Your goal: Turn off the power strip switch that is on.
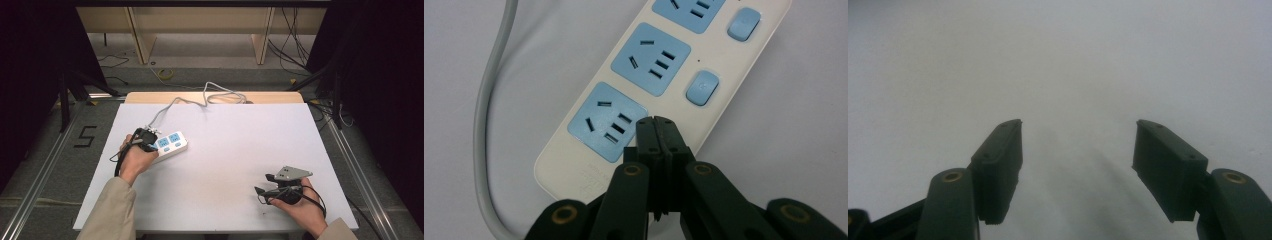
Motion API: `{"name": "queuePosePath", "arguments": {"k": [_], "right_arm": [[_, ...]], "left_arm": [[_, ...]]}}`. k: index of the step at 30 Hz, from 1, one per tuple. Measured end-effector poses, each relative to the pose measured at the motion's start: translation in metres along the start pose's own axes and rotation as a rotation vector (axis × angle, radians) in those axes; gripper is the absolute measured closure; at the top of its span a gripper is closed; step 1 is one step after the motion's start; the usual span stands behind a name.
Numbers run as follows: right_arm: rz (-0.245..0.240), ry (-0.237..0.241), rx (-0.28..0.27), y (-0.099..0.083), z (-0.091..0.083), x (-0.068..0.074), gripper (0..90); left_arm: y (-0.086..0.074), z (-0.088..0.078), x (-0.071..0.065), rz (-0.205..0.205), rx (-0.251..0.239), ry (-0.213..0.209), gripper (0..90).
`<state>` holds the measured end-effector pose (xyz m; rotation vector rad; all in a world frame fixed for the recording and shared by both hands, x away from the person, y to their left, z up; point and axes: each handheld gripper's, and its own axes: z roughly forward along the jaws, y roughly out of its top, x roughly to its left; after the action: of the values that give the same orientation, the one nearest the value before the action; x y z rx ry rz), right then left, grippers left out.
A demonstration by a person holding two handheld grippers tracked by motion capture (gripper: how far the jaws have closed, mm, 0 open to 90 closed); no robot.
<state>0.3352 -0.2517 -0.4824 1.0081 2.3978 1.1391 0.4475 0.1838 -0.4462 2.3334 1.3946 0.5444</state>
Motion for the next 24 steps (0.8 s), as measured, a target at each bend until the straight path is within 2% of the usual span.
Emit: {"name": "queuePosePath", "arguments": {"k": [24], "right_arm": [[0.005,-0.001,-0.008,0.0006,-0.0011,-0.0003,37.2]], "left_arm": [[-0.0018,-0.0036,0.0029,-0.014,-0.027,-0.016,89.9]]}}
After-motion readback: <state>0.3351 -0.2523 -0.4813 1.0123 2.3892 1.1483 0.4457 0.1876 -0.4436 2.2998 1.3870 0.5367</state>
